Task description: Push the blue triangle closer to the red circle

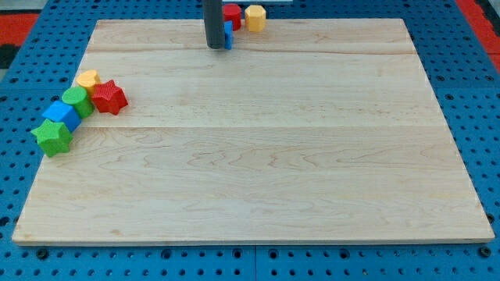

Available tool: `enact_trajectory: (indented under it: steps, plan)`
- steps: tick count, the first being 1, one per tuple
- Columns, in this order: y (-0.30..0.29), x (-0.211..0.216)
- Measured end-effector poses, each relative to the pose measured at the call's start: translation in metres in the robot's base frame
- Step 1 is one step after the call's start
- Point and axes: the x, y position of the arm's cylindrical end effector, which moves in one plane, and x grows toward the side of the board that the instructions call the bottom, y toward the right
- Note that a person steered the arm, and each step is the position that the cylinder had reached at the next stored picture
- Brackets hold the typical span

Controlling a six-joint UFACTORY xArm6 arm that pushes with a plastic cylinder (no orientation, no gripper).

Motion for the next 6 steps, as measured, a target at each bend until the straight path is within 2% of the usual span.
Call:
enact_trajectory:
  steps: [5, 6]
  plan:
    - [-0.001, -0.029]
    - [-0.001, -0.019]
